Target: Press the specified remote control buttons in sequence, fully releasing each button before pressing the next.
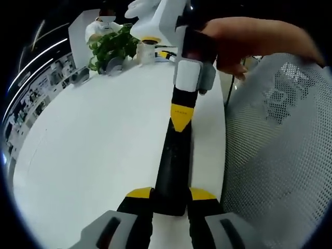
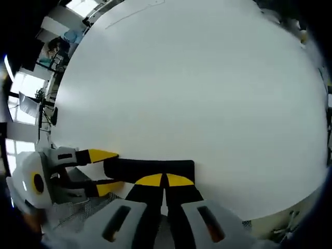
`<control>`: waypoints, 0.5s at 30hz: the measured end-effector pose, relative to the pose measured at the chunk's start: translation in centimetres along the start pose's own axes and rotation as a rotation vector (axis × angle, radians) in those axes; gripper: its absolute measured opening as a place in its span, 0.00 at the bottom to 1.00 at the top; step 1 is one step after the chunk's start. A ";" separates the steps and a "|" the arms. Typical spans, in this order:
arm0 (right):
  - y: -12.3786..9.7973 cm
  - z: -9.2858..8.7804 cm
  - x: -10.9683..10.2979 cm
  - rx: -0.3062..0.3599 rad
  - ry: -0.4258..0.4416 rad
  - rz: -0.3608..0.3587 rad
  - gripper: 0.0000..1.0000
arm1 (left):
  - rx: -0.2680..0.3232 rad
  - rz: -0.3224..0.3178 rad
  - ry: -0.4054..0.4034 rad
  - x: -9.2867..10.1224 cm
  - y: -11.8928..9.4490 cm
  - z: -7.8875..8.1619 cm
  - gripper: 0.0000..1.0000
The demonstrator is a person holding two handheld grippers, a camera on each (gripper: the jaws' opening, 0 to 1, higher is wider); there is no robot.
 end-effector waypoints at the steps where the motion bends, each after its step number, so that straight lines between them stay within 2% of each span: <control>1: 0.0 -0.1 0.0 0.006 0.007 0.001 0.00 | 0.002 0.002 -0.003 0.0 0.0 0.0 0.25; 6: 0.1 -0.4 0.3 0.047 0.023 0.023 0.00 | -0.018 -0.012 0.001 -0.2 0.0 0.2 0.25; 10: 0.2 -0.3 0.5 0.048 0.028 0.042 0.00 | -0.014 -0.025 0.011 -0.3 0.0 0.1 0.24; 15: 0.1 -0.1 0.1 0.040 -0.025 0.027 0.00 | -0.038 -0.038 0.020 -0.3 0.1 0.3 0.24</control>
Point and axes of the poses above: the point that each gripper's makers call its tool centre point, and the gripper's own axes: y roughly forward along the fingers, x roughly to its right, z roughly out of its top, the point moved 10 cm from there along -y, roughly backward along the fingers, and after that the axes turned 14 degrees about -z, right-handed, at the moved point
